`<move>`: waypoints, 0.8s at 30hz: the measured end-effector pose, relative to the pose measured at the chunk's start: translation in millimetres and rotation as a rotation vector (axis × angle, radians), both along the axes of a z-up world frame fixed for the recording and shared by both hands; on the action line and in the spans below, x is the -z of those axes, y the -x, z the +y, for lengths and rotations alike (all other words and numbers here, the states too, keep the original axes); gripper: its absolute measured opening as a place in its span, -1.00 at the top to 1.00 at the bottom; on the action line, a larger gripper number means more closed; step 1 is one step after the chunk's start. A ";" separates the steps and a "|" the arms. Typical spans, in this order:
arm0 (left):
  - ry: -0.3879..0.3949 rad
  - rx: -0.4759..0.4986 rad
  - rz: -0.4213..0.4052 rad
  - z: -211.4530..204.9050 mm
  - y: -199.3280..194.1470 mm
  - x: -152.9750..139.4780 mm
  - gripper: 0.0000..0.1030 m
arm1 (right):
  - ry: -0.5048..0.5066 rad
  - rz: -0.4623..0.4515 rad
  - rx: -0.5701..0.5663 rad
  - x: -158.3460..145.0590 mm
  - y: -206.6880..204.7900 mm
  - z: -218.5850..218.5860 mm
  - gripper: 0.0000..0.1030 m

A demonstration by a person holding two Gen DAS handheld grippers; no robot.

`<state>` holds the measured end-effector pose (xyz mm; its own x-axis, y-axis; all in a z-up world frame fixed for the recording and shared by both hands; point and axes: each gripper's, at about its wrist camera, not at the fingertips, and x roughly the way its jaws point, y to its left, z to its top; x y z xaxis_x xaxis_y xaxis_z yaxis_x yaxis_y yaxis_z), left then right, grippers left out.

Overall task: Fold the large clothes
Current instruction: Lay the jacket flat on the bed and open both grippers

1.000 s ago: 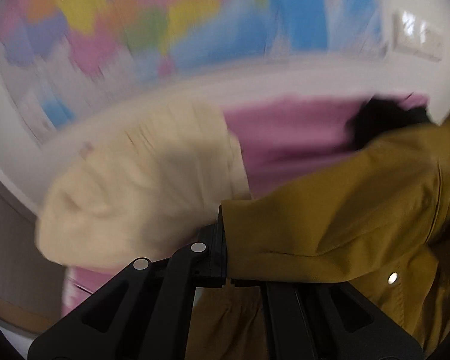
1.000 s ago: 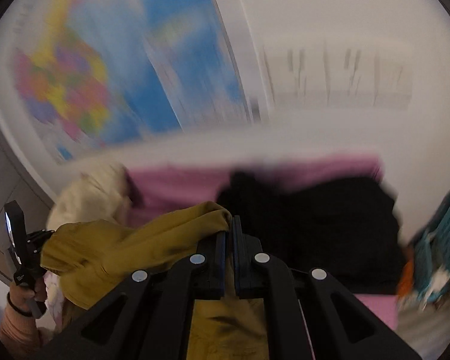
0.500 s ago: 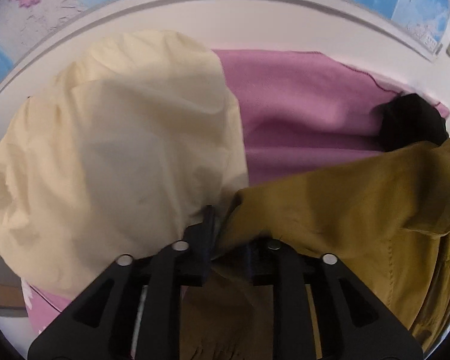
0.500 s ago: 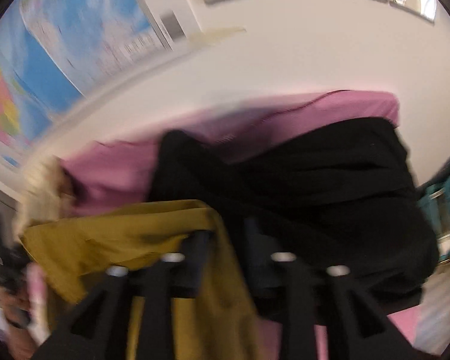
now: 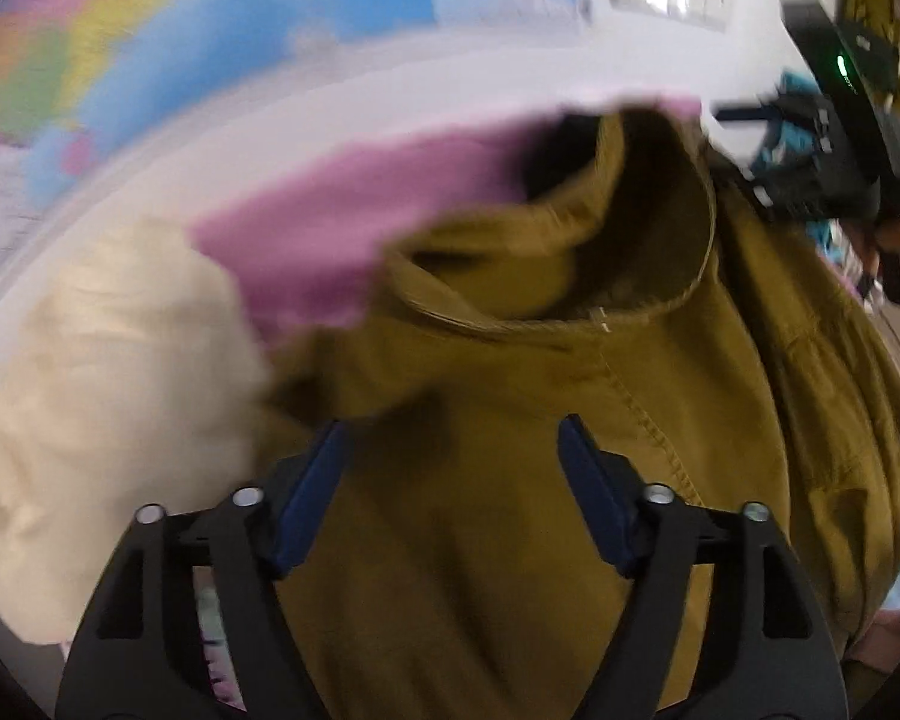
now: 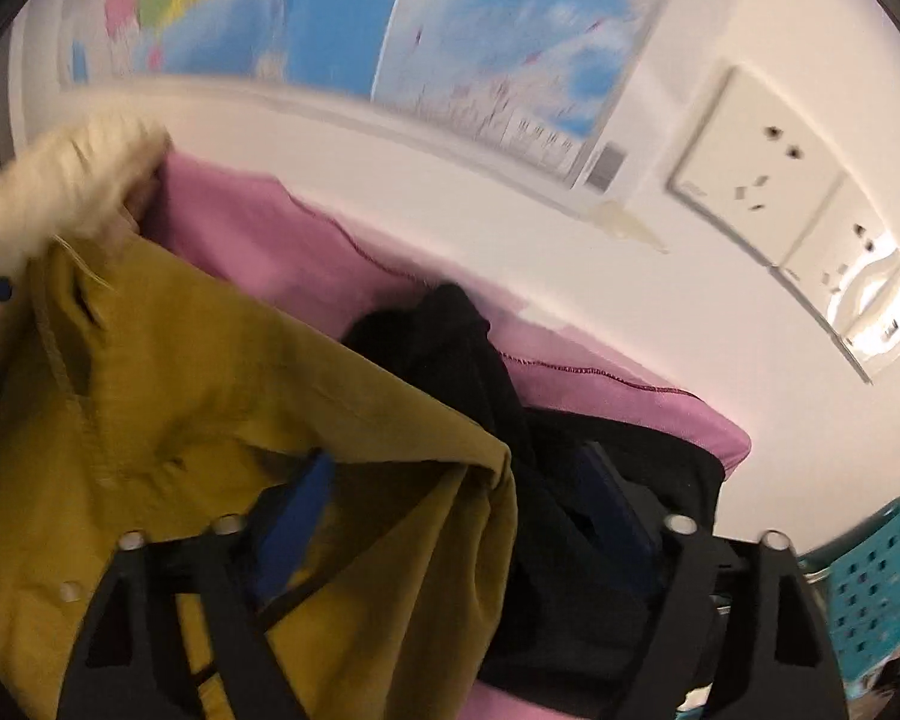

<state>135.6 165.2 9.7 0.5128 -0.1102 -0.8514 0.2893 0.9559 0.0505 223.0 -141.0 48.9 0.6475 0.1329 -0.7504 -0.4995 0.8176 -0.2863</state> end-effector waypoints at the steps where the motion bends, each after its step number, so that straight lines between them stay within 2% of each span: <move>1: 0.008 -0.002 0.035 -2.6 -8.7 8.4 -0.03 | -0.026 0.044 -0.003 3.5 -9.1 0.6 0.62; 2: 0.017 -0.025 0.070 -2.4 -23.7 17.6 0.28 | -0.051 0.065 0.014 4.1 -14.5 -1.7 0.81; 3: 0.027 -0.046 0.079 -0.2 -33.2 21.0 0.52 | -0.105 0.089 0.032 -1.0 -22.2 -7.8 0.86; 5: 0.059 -0.116 0.069 12.1 -60.3 19.5 0.68 | -0.229 0.106 0.058 -15.4 -32.7 -22.3 0.89; 6: 0.081 -0.143 0.059 18.8 -69.7 16.5 0.69 | -0.299 0.120 0.096 -22.9 -41.0 -32.1 0.91; 8: 0.142 -0.210 0.061 33.8 -90.5 12.7 0.69 | -0.352 0.121 0.151 -25.1 -51.6 -39.4 0.94; 9: 0.145 -0.237 0.062 38.4 -100.4 13.0 0.69 | -0.356 0.126 0.178 -22.3 -57.1 -40.6 0.93; 10: 0.132 -0.267 0.065 40.9 -107.0 15.1 0.70 | -0.372 0.175 0.212 -13.2 -66.7 -43.8 0.91; 11: 0.116 -0.281 0.071 41.3 -109.1 17.0 0.70 | -0.375 0.217 0.237 -5.0 -72.5 -44.3 0.78; 12: 0.086 -0.290 0.077 40.1 -110.2 19.1 0.70 | -0.367 0.239 0.273 2.0 -75.2 -48.6 0.46; 13: 0.083 -0.292 0.080 40.2 -107.2 18.9 0.64 | -0.367 0.231 0.284 1.0 -72.7 -52.1 0.26; 15: 0.111 -0.273 0.047 39.1 -92.8 10.1 0.04 | -0.411 0.206 0.276 -8.0 -55.8 -67.4 0.13; 17: 0.092 -0.239 -0.043 38.9 -67.5 -8.0 -0.16 | -0.445 0.219 0.229 -17.2 -33.8 -82.1 0.08; 18: 0.078 -0.221 -0.074 33.7 -55.2 -15.1 -0.29 | -0.448 0.219 0.208 -22.1 -20.6 -88.7 -0.14; 19: 0.070 -0.204 -0.097 33.7 -45.0 -20.3 -0.35 | -0.453 0.213 0.178 -28.8 -0.1 -98.0 -0.37; 20: 0.073 -0.172 -0.129 33.5 -27.2 -28.9 -0.38 | -0.468 0.213 0.147 -33.0 20.2 -105.9 -0.47; 23: 0.062 -0.090 -0.168 24.0 5.9 -40.0 -0.39 | -0.500 0.252 0.040 -34.8 84.8 -120.5 -0.51; 24: 0.063 -0.070 -0.173 16.9 13.9 -39.6 -0.40 | -0.516 0.293 0.001 -29.8 111.3 -123.6 -0.52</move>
<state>121.7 182.1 49.3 0.6595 -0.1193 -0.7422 0.2141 0.9762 0.0333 111.7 -264.5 78.7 0.4234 0.5276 -0.7365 -0.4969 0.8150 0.2982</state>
